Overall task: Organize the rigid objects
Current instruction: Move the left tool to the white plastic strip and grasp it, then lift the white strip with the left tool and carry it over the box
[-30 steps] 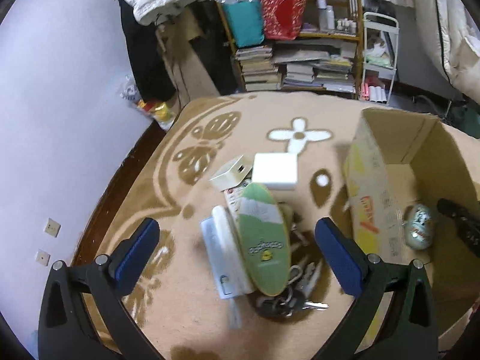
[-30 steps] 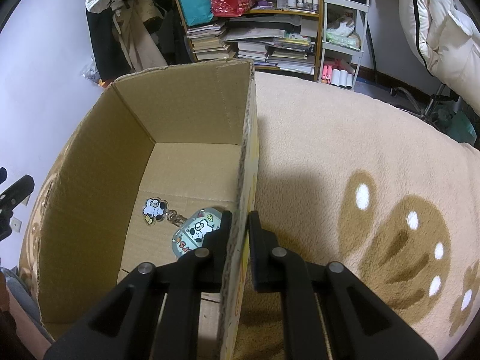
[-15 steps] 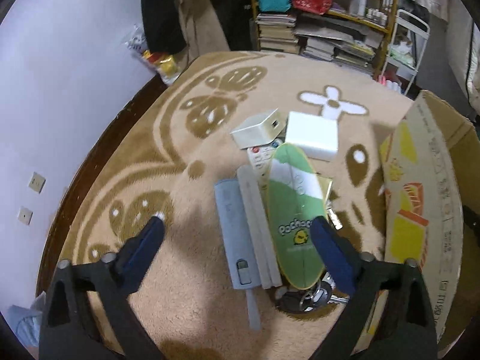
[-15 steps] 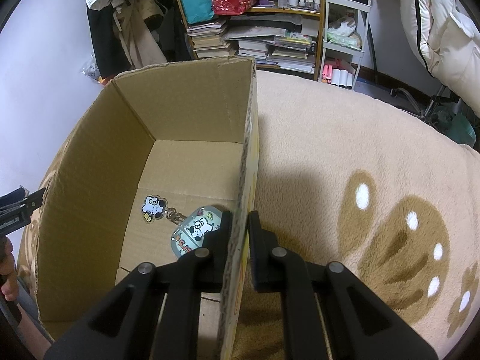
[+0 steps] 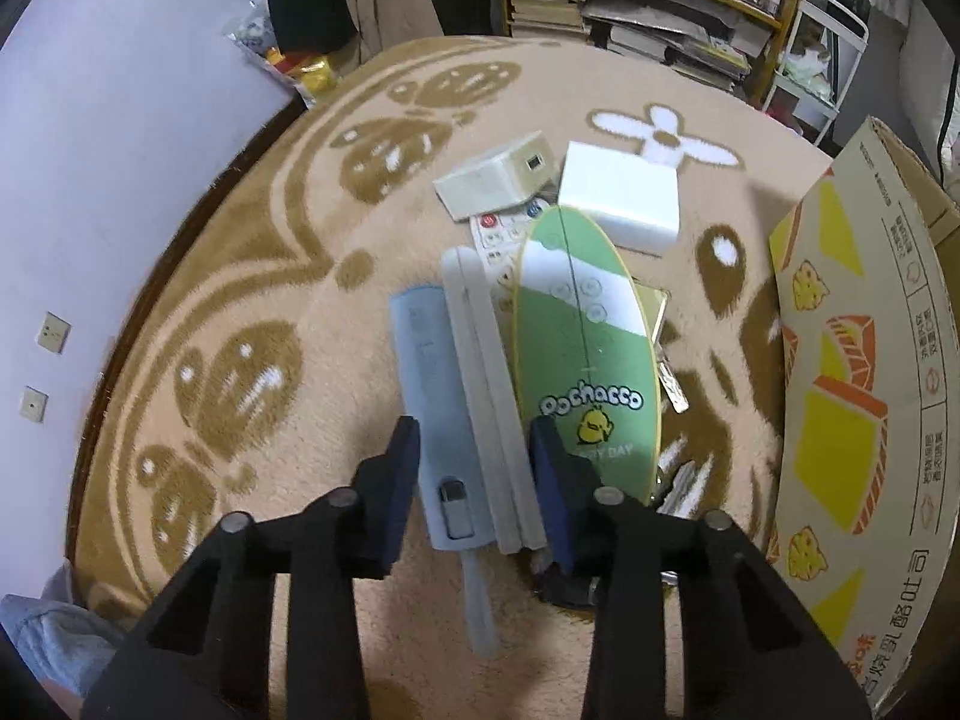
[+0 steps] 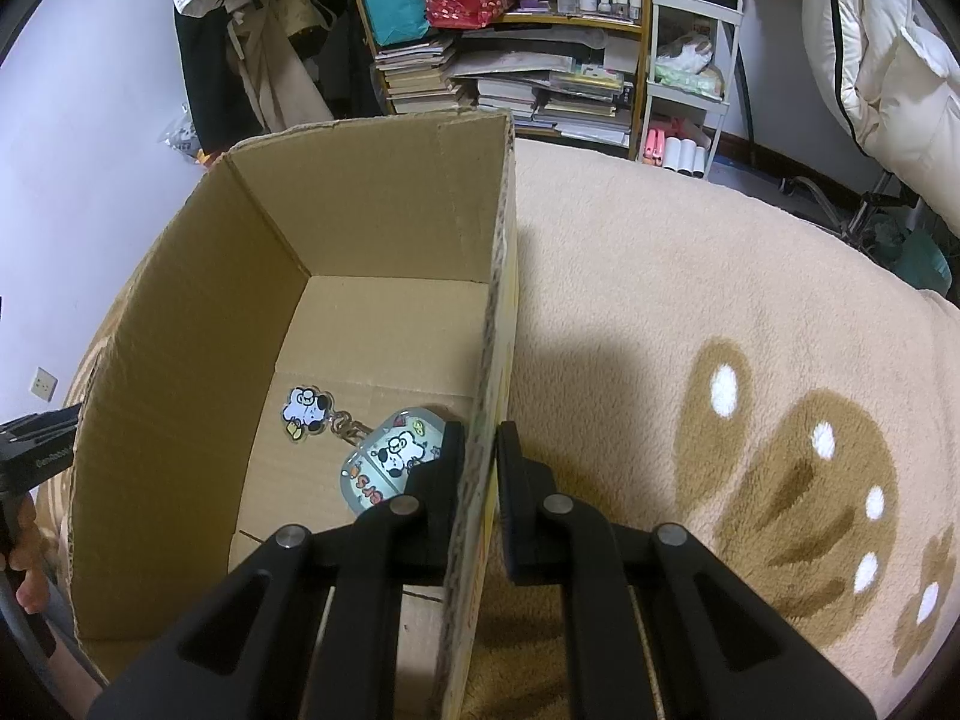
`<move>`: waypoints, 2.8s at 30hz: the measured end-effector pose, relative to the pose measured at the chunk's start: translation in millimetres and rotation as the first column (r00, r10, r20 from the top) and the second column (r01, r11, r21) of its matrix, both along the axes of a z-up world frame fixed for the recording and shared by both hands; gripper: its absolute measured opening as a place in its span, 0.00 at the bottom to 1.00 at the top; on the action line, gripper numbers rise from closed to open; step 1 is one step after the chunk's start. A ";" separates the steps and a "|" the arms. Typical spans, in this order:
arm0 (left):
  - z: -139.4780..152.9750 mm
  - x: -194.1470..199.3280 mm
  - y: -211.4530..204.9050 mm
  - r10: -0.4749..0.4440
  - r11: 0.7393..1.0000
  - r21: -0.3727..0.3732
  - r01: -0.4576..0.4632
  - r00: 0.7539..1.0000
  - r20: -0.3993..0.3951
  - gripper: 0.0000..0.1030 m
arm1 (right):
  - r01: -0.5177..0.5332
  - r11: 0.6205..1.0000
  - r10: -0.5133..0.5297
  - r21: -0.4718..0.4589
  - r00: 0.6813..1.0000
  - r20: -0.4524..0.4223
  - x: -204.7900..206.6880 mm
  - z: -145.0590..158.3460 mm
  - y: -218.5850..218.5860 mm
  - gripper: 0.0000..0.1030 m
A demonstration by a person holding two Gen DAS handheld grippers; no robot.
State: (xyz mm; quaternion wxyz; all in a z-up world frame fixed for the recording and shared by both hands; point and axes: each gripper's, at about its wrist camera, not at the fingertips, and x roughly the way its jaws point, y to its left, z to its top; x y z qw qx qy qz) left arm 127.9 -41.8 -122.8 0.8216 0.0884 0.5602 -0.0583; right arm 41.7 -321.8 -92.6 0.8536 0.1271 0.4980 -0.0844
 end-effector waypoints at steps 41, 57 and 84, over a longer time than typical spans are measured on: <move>82.8 -31.6 -6.9 -0.044 0.998 -0.019 0.052 0.959 0.279 0.13 | -0.001 1.000 0.001 -0.001 1.000 -0.001 -1.6 -1.0 -1.3 0.10; 159.1 -73.5 -60.7 -0.179 0.976 -0.029 0.214 0.876 0.447 0.13 | -0.007 1.000 0.007 -0.006 1.000 -0.004 -2.0 -0.9 -1.8 0.10; 104.0 -86.3 -143.5 -0.334 0.921 -0.099 0.376 0.896 0.292 0.13 | -0.006 1.000 0.006 -0.002 1.000 -0.003 -3.1 -0.9 -3.3 0.11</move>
